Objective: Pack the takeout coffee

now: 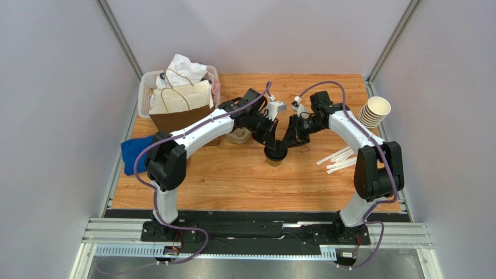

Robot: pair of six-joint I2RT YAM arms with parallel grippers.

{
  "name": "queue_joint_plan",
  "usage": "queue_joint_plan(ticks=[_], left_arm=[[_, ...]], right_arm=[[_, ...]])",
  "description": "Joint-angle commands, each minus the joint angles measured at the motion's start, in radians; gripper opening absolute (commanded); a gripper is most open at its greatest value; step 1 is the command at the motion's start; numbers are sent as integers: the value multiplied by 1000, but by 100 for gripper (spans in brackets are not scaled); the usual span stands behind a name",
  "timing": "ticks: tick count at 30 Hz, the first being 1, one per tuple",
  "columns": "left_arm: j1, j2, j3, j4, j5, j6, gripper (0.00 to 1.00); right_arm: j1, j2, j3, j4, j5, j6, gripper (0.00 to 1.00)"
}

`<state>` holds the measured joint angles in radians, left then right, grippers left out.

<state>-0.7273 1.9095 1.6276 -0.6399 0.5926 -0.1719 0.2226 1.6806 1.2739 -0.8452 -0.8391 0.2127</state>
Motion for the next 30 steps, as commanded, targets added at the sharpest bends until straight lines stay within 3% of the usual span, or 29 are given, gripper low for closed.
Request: queue_joint_plan(ticks=[1, 11, 30], left_arm=[[-3, 42, -8, 49, 18, -15, 6], [12, 82, -71, 85, 42, -31, 0], [54, 164, -241, 204, 131, -64, 0]], right_arm=[[6, 51, 2, 44, -6, -1, 17], [7, 116, -28, 54, 18, -13, 10], [-43, 231, -61, 52, 60, -70, 5]])
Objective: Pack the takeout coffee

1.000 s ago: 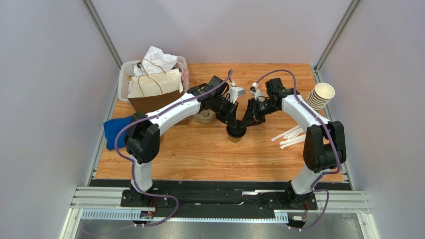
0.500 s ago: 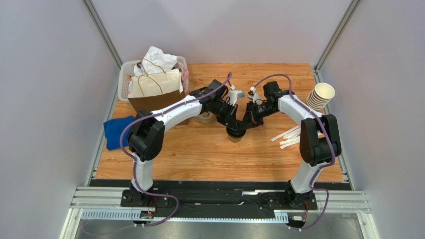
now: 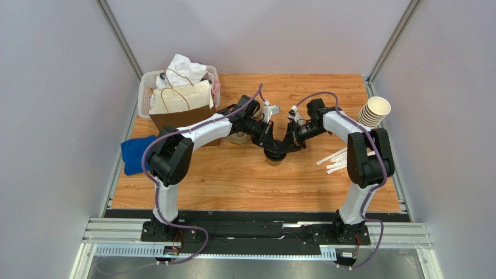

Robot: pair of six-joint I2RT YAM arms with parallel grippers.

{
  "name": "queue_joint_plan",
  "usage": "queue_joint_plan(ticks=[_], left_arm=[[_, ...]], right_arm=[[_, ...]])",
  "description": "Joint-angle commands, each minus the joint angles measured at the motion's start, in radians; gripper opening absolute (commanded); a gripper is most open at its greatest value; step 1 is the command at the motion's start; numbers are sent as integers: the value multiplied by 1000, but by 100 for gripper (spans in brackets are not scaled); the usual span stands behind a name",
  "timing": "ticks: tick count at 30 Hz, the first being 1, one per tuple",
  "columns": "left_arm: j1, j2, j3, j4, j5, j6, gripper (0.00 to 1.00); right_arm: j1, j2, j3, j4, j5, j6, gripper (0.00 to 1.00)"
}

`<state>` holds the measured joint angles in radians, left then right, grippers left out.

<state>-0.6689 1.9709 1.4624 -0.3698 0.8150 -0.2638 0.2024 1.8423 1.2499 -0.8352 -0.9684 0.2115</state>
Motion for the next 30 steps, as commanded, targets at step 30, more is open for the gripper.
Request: queue_joint_plan(ticks=[30], left_arm=[[5, -42, 9, -90, -128, 26, 16]], right_arm=[[-35, 55, -10, 13, 143, -118, 6]])
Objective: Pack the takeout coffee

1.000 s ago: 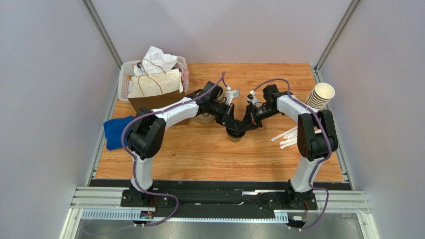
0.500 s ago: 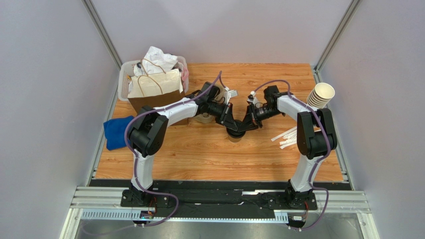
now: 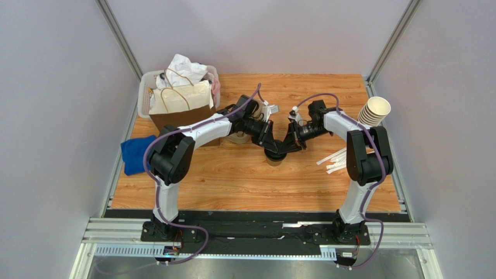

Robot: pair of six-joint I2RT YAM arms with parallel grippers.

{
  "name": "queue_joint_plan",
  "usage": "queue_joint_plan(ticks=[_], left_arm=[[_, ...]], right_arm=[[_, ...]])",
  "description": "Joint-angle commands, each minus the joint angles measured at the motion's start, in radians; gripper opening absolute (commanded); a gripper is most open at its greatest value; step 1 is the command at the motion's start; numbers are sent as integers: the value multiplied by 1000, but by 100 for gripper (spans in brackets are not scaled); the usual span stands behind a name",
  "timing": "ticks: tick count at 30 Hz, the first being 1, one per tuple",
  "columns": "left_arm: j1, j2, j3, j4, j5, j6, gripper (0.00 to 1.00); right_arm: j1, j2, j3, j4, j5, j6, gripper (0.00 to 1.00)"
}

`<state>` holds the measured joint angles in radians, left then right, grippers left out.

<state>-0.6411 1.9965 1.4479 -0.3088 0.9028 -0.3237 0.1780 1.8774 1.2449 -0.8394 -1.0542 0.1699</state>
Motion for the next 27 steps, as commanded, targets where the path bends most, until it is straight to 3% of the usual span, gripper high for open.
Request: queue_joint_plan(ticks=[1, 9, 15, 27], left_arm=[[-23, -89, 47, -162, -244, 81, 20], [7, -202, 60, -286, -484, 127, 32], [12, -157, 86, -311, -470, 164, 28], [-11, -84, 149, -293, -427, 160, 31]], right_arm=[[-11, 19, -1, 17, 237, -82, 6], [-5, 20, 18, 2, 260, -98, 6], [5, 23, 18, 0, 267, -107, 6], [5, 39, 31, -4, 273, -109, 6]])
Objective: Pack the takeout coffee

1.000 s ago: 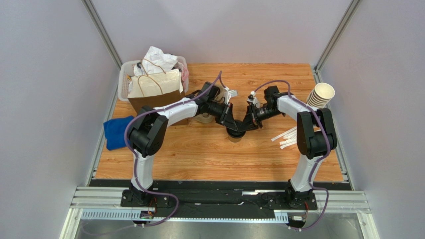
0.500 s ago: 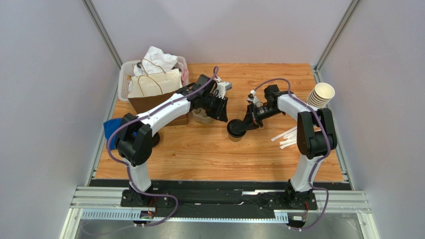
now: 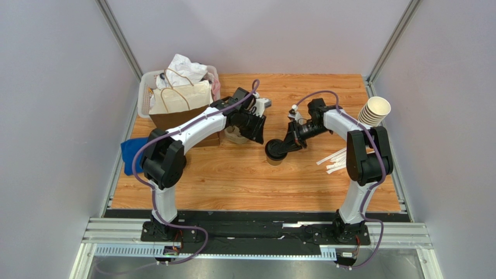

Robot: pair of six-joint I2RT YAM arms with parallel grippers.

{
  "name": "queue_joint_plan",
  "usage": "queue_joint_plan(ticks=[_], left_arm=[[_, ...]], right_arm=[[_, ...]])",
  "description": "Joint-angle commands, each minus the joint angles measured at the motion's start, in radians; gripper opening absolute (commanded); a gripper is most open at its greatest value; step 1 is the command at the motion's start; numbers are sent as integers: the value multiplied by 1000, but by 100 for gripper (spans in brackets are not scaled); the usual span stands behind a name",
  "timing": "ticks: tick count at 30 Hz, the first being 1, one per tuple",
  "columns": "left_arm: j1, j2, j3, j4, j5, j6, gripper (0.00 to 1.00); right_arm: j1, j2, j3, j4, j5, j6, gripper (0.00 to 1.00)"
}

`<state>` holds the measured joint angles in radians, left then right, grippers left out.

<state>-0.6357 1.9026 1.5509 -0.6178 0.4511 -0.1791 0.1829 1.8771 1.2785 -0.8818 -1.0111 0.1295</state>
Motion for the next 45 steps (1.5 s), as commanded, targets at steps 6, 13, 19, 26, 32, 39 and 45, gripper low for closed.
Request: queue_joint_plan(ticks=[6, 13, 19, 26, 32, 39, 45], left_arm=[[-27, 35, 60, 26, 29, 9, 31], [-33, 67, 64, 33, 23, 7, 29], [-33, 99, 58, 30, 5, -6, 19], [-35, 136, 52, -14, -15, -3, 0], [-39, 187, 58, -56, -28, 7, 0], [-65, 227, 71, -85, -69, 32, 0], [-71, 239, 66, -100, -98, 49, 0]], right_arm=[[0, 42, -4, 40, 226, -70, 6], [0, 48, -1, 41, 226, -70, 6], [0, 59, 2, 41, 233, -73, 6], [0, 77, 2, 43, 253, -79, 5], [0, 96, 4, 44, 264, -84, 5], [0, 117, 5, 44, 275, -93, 5], [0, 122, -1, 46, 281, -105, 4]])
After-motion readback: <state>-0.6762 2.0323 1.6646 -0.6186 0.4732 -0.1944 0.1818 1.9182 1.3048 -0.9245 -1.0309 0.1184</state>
